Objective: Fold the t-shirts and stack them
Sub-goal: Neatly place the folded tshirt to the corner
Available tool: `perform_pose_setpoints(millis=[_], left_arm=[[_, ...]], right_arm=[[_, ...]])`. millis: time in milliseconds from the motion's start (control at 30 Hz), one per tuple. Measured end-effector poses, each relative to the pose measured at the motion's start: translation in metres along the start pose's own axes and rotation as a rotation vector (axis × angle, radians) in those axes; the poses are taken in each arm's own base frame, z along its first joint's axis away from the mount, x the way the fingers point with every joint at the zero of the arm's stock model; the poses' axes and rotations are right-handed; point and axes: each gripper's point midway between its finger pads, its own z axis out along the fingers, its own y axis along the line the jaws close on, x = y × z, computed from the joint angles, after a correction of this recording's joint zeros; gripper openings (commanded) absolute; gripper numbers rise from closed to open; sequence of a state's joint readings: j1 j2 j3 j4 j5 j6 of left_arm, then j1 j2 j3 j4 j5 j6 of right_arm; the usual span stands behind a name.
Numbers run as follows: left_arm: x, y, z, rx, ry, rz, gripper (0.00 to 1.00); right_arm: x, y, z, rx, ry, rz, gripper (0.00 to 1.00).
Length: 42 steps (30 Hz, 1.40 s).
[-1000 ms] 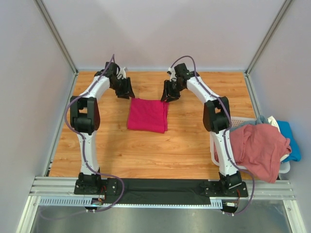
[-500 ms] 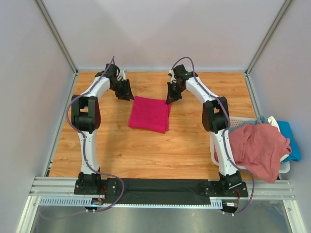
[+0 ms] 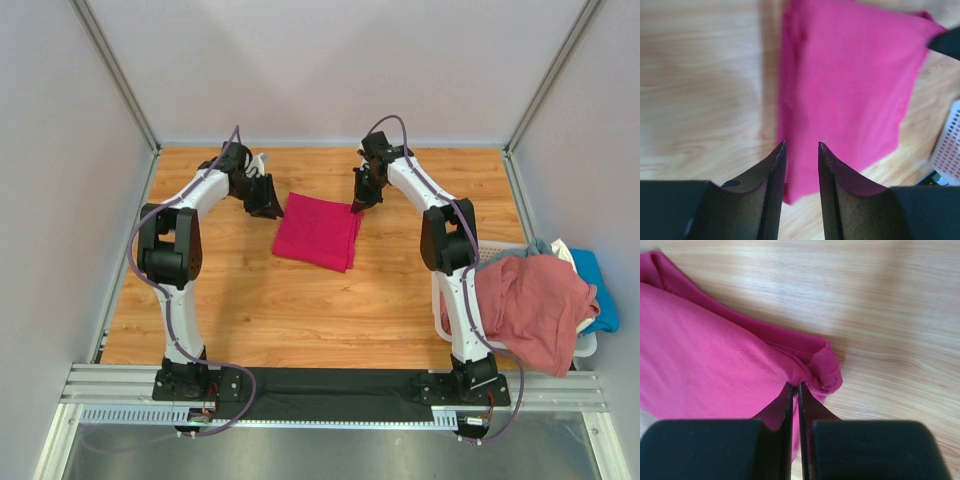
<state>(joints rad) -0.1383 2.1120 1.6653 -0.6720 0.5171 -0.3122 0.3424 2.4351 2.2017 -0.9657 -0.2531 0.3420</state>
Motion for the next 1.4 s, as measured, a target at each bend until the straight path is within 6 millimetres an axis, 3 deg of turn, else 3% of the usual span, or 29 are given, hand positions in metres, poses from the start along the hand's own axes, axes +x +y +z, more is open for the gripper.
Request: perform_pose_setpoints(millis=[167,233,333,467,567,667,767,900,1200,1400], left_arm=[[0.026,-0.048,-0.005,0.068,0.001,0.051,0.37],[0.035,-0.056,-0.002,0.079,0.017,0.055,0.35],[0.045,-0.05,0.003,0.07,0.041,0.034,0.35],[0.055,-0.036,0.004,0.041,0.055,-0.004,0.39],[0.056,-0.037,-0.01,0.024,0.032,-0.009,0.41],[0.047,-0.054,-0.038,0.039,-0.04,0.026,0.42],[0.039,-0.076,-0.073,0.068,-0.126,0.073,0.42],[0.045,-0.095,-0.108,0.105,-0.198,0.113,0.42],[0.112,-0.076,-0.111,0.094,-0.12,0.045,0.43],[0.124,-0.084,-0.132,0.113,-0.164,0.061,0.43]], right_arm=[[-0.002,-0.014,0.0,0.023,-0.001,0.024,0.14],[-0.005,-0.02,-0.001,0.031,-0.007,0.034,0.18],[-0.009,-0.032,-0.005,0.049,-0.012,0.05,0.27],[-0.014,-0.045,-0.013,0.086,-0.023,0.045,0.52],[-0.012,-0.054,-0.019,0.116,-0.027,0.035,0.66],[0.005,-0.055,-0.032,0.124,-0.005,0.026,0.74],[0.012,-0.049,-0.042,0.091,-0.004,0.025,0.75],[0.012,-0.038,-0.037,0.023,-0.024,0.043,0.76],[-0.001,-0.022,-0.022,-0.067,-0.069,0.107,0.71],[-0.001,-0.02,-0.003,-0.084,-0.055,0.154,0.69]])
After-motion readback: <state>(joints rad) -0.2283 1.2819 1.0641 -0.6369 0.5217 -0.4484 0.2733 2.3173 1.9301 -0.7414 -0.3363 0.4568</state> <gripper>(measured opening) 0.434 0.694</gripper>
